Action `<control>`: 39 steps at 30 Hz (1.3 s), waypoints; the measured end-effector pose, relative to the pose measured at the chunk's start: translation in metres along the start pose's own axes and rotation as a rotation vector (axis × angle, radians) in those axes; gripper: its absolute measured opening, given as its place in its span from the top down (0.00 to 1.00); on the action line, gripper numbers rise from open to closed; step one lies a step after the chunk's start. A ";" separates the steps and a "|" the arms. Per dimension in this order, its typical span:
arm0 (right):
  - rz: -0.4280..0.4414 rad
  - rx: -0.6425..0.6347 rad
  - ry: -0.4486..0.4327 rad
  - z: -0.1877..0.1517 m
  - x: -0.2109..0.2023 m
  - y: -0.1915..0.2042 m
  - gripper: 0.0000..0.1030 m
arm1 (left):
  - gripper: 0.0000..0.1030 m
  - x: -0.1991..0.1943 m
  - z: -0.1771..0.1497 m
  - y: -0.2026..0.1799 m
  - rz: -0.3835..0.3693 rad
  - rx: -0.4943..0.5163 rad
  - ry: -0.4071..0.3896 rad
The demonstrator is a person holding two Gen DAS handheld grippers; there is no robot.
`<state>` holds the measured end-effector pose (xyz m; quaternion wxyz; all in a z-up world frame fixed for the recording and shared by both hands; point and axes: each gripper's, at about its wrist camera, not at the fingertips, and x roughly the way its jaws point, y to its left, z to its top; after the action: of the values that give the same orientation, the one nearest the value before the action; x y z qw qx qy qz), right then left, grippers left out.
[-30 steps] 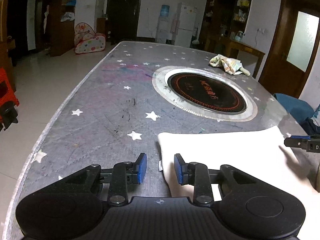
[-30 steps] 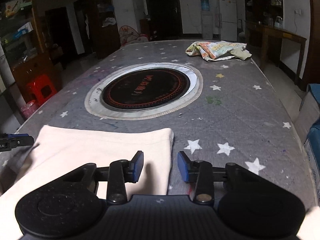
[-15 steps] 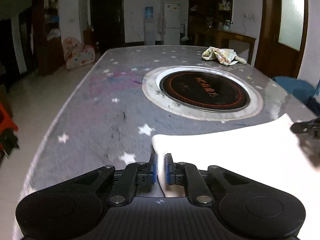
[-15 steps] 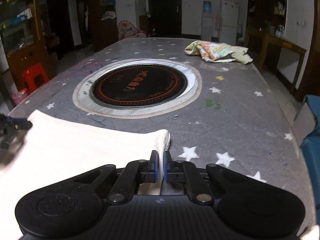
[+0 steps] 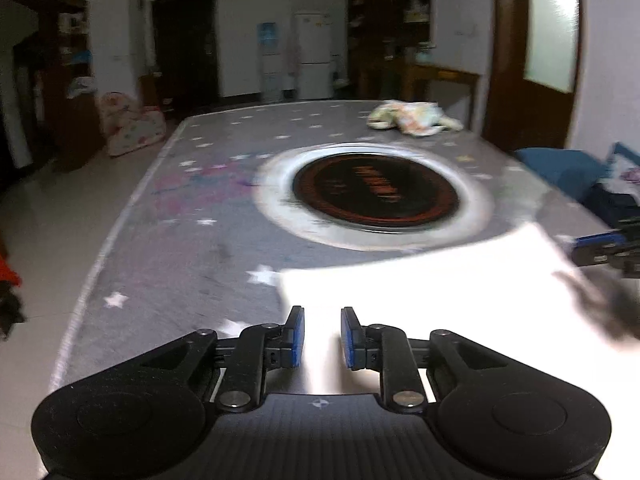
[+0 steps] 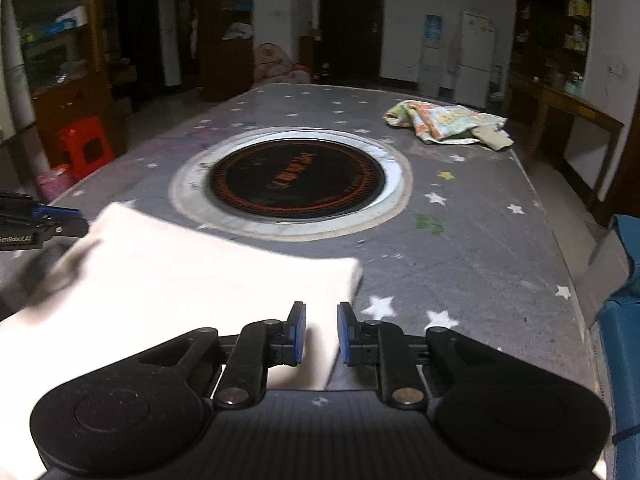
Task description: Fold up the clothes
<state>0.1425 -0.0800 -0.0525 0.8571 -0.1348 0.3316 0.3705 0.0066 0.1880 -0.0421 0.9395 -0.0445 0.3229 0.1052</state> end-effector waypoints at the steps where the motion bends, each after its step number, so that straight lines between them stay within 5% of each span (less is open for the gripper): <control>1: 0.016 -0.001 0.002 -0.002 -0.005 0.002 0.81 | 0.78 -0.006 -0.004 -0.005 -0.028 0.003 0.001; 9: 0.120 -0.040 0.016 -0.034 -0.045 0.033 0.77 | 0.78 -0.041 -0.043 -0.045 -0.148 0.056 0.019; 12: 0.129 -0.048 0.005 -0.050 -0.060 0.041 0.66 | 0.76 -0.047 -0.055 -0.051 -0.141 0.060 0.027; 17: 0.126 0.009 -0.025 -0.074 -0.084 0.042 0.63 | 0.67 -0.053 -0.070 -0.051 -0.119 0.016 0.025; 22: 0.032 0.151 -0.097 -0.093 -0.111 0.011 0.51 | 0.61 -0.068 -0.079 -0.057 -0.106 -0.004 -0.005; 31: -0.144 0.313 -0.070 -0.120 -0.107 -0.049 0.51 | 0.57 -0.083 -0.098 -0.075 -0.123 -0.010 -0.013; 39: -0.271 0.317 -0.074 -0.134 -0.110 -0.059 0.49 | 0.51 -0.119 -0.116 -0.064 -0.102 -0.081 -0.055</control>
<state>0.0669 -0.2445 -0.0796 0.9212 -0.0279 0.3328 0.1996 -0.1400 0.0880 -0.0591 0.9495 -0.0960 0.2899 0.0716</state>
